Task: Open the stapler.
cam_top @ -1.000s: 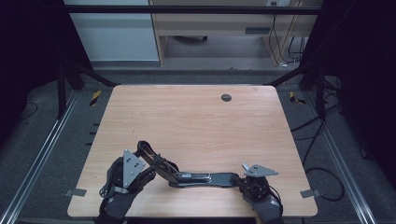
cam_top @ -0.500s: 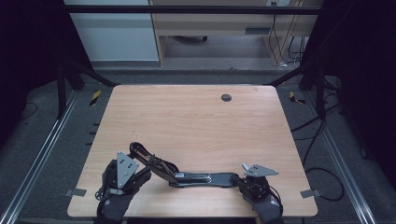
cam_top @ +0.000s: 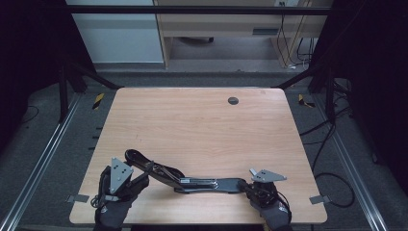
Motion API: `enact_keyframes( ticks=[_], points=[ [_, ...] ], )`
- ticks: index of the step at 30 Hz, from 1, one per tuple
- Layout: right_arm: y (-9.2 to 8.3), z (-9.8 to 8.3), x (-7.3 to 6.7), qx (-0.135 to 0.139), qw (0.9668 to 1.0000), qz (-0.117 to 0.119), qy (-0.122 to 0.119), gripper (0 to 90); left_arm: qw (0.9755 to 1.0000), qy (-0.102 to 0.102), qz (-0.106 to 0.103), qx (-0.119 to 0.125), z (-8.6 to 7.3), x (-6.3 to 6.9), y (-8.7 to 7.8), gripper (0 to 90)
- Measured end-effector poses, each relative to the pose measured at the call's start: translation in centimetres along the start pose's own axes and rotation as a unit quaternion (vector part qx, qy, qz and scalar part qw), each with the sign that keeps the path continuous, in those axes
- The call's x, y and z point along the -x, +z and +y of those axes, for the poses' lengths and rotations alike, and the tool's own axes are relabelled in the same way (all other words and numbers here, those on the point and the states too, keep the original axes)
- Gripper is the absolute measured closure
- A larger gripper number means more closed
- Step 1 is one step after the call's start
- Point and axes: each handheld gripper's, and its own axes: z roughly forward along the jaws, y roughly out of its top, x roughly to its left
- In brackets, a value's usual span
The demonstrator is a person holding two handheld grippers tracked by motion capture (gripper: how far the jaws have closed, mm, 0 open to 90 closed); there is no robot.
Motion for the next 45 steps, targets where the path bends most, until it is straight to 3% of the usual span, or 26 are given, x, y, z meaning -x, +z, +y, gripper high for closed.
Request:
enact_keyframes(
  ticks=[23, 31, 45],
  points=[
    [0.0, 0.0, 0.1, 0.001, 1.0, 0.003, 0.002, 90.0, 0.9998, 0.017, 0.012, 0.003, -0.2, 0.1, -0.3, 41.2],
    [0.0, 0.0, 0.1, 0.002, 1.0, 0.003, 0.001, 90.0, 0.9997, 0.016, 0.013, 0.011, 0.1, -0.2, -1.5, 39.7],
    [0.0, 0.0, 0.1, 0.002, 1.0, 0.003, 0.0, 90.0, 0.9997, 0.024, 0.004, -0.001, -1.2, -0.3, -2.8, 38.9]
  ],
)
